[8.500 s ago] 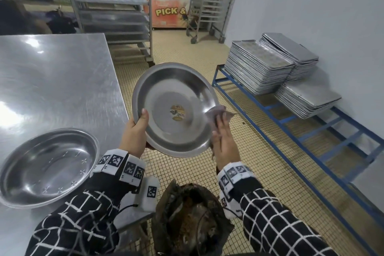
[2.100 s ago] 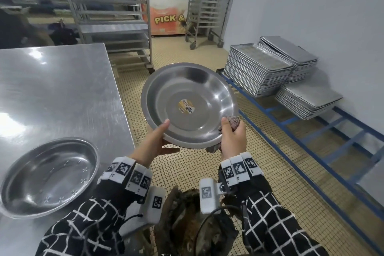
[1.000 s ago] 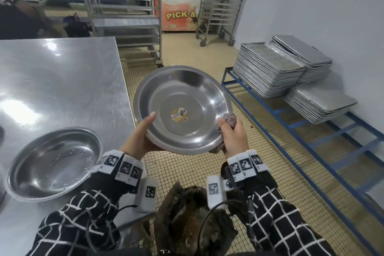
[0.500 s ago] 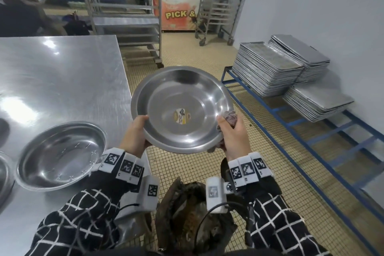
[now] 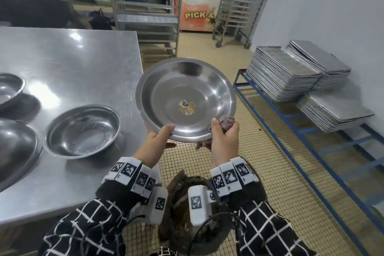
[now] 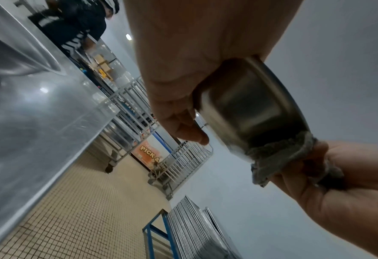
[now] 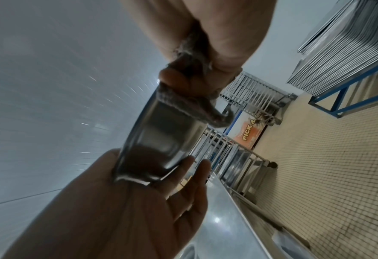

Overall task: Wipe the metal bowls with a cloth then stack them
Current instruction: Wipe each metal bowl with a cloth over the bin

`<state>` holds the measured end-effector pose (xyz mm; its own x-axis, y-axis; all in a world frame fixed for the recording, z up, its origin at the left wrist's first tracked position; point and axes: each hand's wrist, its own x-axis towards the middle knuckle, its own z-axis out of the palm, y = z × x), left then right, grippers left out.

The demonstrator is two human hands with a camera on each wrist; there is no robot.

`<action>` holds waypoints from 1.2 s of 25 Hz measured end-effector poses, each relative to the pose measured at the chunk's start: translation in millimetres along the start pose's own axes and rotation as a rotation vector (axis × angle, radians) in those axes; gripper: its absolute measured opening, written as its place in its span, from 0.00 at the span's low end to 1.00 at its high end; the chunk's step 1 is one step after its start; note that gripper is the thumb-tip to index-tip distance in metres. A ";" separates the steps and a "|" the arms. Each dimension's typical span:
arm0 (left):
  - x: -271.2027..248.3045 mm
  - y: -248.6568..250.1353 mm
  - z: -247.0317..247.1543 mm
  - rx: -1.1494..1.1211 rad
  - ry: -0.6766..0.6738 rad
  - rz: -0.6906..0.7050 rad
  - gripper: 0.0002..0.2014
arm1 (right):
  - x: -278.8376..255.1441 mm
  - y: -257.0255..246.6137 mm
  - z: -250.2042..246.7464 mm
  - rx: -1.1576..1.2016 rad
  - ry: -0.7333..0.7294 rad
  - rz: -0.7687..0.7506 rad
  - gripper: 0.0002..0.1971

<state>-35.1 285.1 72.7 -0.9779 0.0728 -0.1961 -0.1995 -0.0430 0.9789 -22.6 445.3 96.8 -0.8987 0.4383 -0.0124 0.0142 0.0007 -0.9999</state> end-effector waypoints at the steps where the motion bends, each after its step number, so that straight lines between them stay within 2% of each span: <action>1: -8.6 0.5 -5.2 -0.064 0.049 0.035 0.17 | -1.4 -1.3 -0.6 -0.018 -0.025 0.007 0.13; 4: -38.3 2.3 -39.2 -0.237 0.219 0.133 0.26 | -8.1 -0.8 4.3 -0.069 -0.171 0.043 0.12; 7: -62.3 3.5 -85.0 -0.288 0.404 0.156 0.23 | -18.0 -1.0 18.1 -0.098 -0.372 0.069 0.09; 10: -87.0 2.0 -133.3 -0.123 0.635 0.253 0.17 | -32.1 -1.2 47.7 -0.087 -0.555 0.124 0.08; 13: -99.3 -0.9 -179.5 0.080 0.788 0.230 0.08 | -42.9 2.1 90.6 -0.077 -0.656 0.129 0.09; 16: -95.4 3.1 -227.1 0.130 0.828 0.197 0.04 | -44.1 6.5 142.0 -0.072 -0.678 0.124 0.11; 18: -84.4 8.1 -264.0 0.161 0.821 0.177 0.05 | -40.2 7.7 180.8 -0.065 -0.668 0.120 0.14; 21: -58.3 24.4 -314.1 0.215 0.703 0.135 0.07 | -27.9 4.7 237.2 -0.154 -0.603 0.091 0.19; 25: -14.6 37.3 -369.1 0.252 0.587 0.039 0.07 | -2.2 -3.7 298.2 -0.323 -0.538 0.028 0.18; 27: 10.1 43.6 -387.9 0.277 0.529 -0.002 0.07 | 14.2 -12.3 323.2 -0.462 -0.533 -0.047 0.17; 30: 43.6 44.6 -402.5 0.297 0.512 -0.053 0.07 | 45.9 -15.3 356.1 -0.585 -0.560 -0.068 0.17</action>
<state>-111.9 -114.7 85.0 -0.8876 -0.4262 -0.1748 -0.2948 0.2338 0.9265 -220.1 145.3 109.1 -0.9897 -0.0941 -0.1084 0.0393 0.5485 -0.8352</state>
